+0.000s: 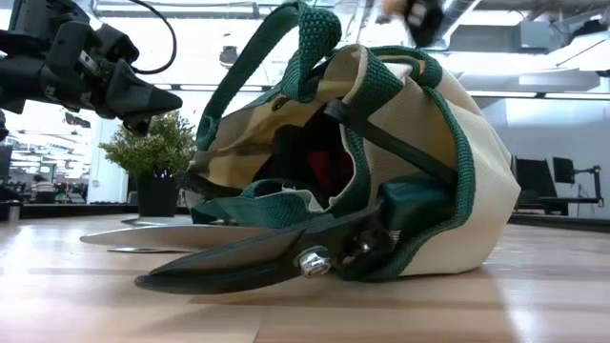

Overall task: Pick & Place Garden tools in Gardening bag
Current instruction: Put the brown trowel into the gardening bag

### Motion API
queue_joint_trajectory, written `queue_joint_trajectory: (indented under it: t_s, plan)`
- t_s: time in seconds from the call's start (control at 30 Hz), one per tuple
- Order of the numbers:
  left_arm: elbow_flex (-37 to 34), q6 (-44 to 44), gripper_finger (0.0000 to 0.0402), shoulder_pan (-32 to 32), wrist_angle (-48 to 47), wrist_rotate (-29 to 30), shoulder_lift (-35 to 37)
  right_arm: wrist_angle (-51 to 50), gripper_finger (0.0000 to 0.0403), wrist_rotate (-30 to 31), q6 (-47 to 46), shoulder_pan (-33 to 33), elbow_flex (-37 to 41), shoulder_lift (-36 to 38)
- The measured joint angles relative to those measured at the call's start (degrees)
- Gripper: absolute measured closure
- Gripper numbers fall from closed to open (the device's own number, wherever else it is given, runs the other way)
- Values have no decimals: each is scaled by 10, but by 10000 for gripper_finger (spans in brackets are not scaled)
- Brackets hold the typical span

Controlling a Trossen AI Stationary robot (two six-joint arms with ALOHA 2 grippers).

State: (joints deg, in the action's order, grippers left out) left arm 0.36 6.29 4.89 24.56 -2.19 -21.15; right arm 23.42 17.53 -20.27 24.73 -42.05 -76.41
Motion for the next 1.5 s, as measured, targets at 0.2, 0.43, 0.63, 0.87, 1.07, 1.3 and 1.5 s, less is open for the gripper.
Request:
queue_joint_trajectory:
  t_s: [0.2,0.43,0.63,0.87,1.07,1.3,1.5]
  plan:
    - [0,0,384,0,0,0,0,-6,350,-130,59,-19,-171,-168]
    - [0,0,384,0,0,0,0,-64,350,-269,82,-59,-327,-305]
    - [0,0,384,0,0,0,0,-163,350,-363,142,-90,-402,-364]
    - [0,0,384,0,0,0,0,-291,350,-395,261,-121,-421,-373]
    - [0,0,384,0,0,0,0,-290,351,-462,268,-137,-421,-340]
    - [0,0,384,0,0,0,0,-291,351,-476,291,-139,-422,-354]
    - [0,0,384,0,0,0,0,-292,351,-477,309,-140,-420,-375]
